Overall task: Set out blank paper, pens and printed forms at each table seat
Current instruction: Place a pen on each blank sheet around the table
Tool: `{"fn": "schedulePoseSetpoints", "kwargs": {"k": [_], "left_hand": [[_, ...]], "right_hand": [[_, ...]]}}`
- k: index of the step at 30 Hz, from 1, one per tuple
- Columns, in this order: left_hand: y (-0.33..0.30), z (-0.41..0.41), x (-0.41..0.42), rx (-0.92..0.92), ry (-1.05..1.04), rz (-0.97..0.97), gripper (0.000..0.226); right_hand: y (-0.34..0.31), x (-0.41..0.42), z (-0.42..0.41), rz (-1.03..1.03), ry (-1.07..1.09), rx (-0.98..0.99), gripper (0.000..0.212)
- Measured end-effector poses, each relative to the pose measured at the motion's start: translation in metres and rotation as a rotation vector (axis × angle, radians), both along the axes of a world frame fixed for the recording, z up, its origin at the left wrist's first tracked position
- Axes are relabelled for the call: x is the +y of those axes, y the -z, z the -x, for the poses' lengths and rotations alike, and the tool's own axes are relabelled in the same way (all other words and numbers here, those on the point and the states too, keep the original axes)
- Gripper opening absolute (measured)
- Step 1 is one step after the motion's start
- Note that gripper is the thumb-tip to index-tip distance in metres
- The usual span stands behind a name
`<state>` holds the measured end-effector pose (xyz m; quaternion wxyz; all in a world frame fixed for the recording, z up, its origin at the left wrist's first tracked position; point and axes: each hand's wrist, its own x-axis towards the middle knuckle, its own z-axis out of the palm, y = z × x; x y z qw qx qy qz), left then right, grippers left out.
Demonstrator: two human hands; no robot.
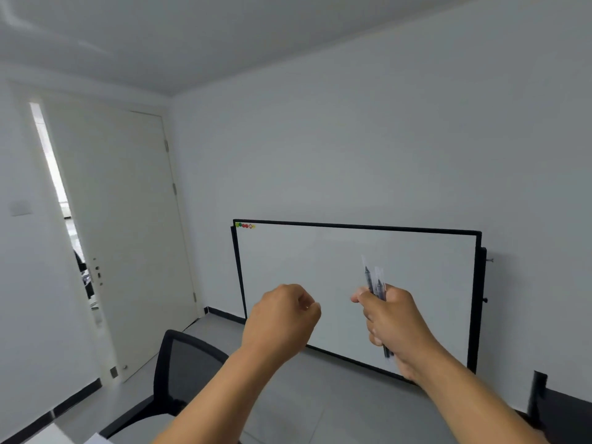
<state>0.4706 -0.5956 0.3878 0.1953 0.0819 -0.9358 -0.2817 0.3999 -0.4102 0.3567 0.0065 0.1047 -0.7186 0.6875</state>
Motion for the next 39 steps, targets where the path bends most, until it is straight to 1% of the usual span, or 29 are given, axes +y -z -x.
{"fn": "schedulePoseSetpoints", "kwargs": {"k": [2,7,13,17,22,24,28,30,36,39], "left_hand": [[0.005,0.05,-0.005,0.003,-0.039,-0.006,0.017],[0.0,0.141,-0.026,-0.028,-0.128,-0.038,0.017],[0.006,0.231,-0.077,-0.034,-0.225,-0.084,0.016],[0.024,0.302,-0.129,-0.034,-0.29,-0.103,0.017],[0.041,0.395,-0.208,-0.035,-0.332,-0.127,0.016],[0.04,0.425,-0.233,-0.042,-0.337,-0.144,0.016],[0.02,0.495,-0.3,-0.011,-0.389,-0.103,0.016],[0.011,0.516,-0.321,-0.017,-0.406,-0.096,0.017],[0.016,0.589,-0.397,-0.029,-0.518,-0.089,0.017],[0.027,0.633,-0.439,-0.036,-0.601,-0.112,0.017]], "right_hand": [[0.003,-0.007,0.055,0.035,-0.043,-0.018,0.018],[-0.003,-0.033,0.167,0.069,-0.169,-0.056,0.019],[0.0,-0.091,0.268,0.056,-0.29,-0.096,0.02],[0.013,-0.153,0.345,0.059,-0.368,-0.137,0.02],[0.025,-0.238,0.439,0.084,-0.409,-0.197,0.021],[0.025,-0.266,0.47,0.083,-0.415,-0.218,0.021],[0.009,-0.337,0.544,0.096,-0.457,-0.203,0.021],[0.003,-0.362,0.569,0.1,-0.47,-0.202,0.021],[0.004,-0.449,0.655,0.104,-0.576,-0.2,0.02],[0.016,-0.507,0.71,0.086,-0.662,-0.197,0.019]]}}
